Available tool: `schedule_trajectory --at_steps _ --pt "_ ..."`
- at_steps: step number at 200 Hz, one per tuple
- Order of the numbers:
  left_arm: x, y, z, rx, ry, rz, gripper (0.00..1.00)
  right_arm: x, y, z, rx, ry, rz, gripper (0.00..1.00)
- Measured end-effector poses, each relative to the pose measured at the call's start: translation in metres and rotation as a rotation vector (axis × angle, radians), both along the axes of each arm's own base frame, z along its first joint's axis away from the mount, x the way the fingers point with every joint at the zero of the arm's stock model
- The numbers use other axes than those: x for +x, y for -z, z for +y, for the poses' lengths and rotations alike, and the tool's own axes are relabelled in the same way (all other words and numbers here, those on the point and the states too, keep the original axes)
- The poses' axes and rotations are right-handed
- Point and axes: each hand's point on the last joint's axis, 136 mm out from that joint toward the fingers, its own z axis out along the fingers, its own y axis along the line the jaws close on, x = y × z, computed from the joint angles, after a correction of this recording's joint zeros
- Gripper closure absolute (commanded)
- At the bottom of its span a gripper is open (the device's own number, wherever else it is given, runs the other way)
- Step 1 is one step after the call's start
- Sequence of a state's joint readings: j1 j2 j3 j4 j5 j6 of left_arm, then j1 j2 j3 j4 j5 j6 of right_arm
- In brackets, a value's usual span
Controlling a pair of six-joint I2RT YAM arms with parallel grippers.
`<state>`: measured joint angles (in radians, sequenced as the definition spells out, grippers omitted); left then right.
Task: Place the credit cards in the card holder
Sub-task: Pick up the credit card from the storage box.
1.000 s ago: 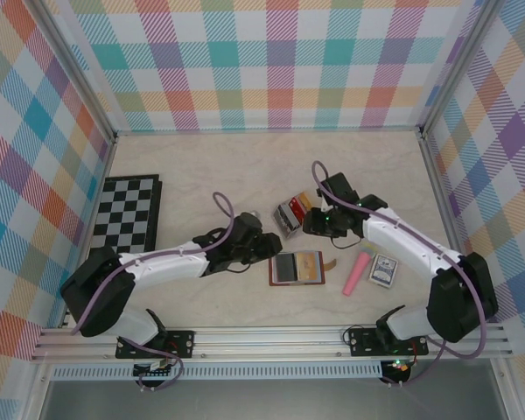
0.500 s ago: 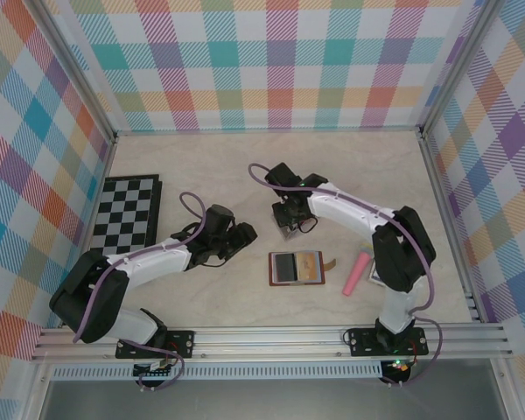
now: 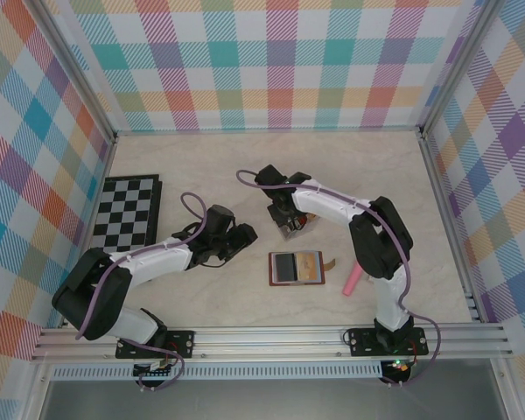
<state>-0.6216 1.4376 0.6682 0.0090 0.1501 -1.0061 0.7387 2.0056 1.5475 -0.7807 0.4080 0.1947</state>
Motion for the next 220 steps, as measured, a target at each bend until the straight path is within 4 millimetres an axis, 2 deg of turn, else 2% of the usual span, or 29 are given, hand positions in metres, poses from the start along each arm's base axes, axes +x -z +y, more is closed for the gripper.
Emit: schedule_trajectory --at_steps 90,142,220 --pt "-0.001 0.002 -0.001 -0.005 0.007 0.011 0.39 0.005 -0.004 -0.006 -0.069 -0.012 -0.048 0.64" --pt "-0.001 0.002 -0.001 -0.006 0.007 0.012 0.39 0.006 -0.008 -0.007 -0.073 -0.011 -0.061 0.65" --pt "-0.001 0.002 -0.001 -0.007 0.009 0.012 0.38 0.007 -0.012 -0.008 -0.075 -0.012 -0.073 0.80"
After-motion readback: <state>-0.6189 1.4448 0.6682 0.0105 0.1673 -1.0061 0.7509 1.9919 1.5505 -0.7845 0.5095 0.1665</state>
